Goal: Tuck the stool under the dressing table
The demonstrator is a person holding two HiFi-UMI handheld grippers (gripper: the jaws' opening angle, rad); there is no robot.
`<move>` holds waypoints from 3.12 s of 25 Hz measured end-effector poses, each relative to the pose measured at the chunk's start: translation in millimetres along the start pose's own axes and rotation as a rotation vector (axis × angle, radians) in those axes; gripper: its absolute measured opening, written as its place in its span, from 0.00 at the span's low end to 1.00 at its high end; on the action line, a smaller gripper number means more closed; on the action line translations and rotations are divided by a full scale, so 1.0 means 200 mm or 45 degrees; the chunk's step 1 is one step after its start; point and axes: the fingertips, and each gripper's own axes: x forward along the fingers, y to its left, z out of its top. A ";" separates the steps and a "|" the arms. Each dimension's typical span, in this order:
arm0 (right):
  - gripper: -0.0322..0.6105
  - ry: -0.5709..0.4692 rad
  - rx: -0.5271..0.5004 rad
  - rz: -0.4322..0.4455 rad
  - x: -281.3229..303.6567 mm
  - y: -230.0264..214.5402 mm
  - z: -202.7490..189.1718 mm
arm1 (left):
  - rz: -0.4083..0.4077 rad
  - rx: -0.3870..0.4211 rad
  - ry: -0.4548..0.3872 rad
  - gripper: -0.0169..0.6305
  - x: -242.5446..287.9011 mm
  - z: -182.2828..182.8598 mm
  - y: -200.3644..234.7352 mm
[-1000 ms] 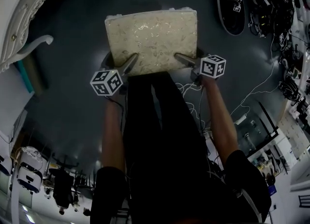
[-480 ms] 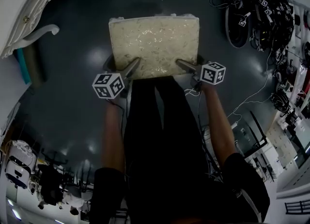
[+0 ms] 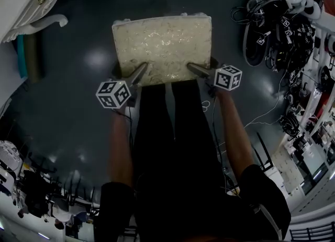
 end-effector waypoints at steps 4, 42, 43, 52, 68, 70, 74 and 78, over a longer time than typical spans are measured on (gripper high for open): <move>0.94 0.059 -0.050 0.035 0.03 0.04 0.09 | 0.043 -0.038 -0.057 0.79 -0.04 0.04 0.00; 0.94 0.279 -0.229 0.160 1.17 0.80 0.42 | 0.210 -0.217 -0.236 0.79 -0.61 0.55 1.07; 0.94 0.279 -0.231 0.162 1.21 0.82 0.42 | 0.212 -0.213 -0.238 0.79 -0.62 0.56 1.11; 0.94 0.313 -0.262 0.209 1.45 0.89 0.44 | 0.252 -0.219 -0.274 0.79 -0.68 0.62 1.31; 0.94 0.249 -0.245 0.147 1.96 0.73 0.41 | 0.179 -0.186 -0.252 0.79 -0.41 0.63 1.85; 0.94 0.239 -0.240 0.140 2.02 0.74 0.41 | 0.172 -0.187 -0.247 0.79 -0.40 0.64 1.92; 0.94 0.220 -0.225 0.131 2.12 0.71 0.40 | 0.155 -0.179 -0.230 0.79 -0.34 0.65 2.02; 0.94 0.213 -0.220 0.113 2.20 0.66 0.41 | 0.136 -0.166 -0.224 0.80 -0.27 0.68 2.10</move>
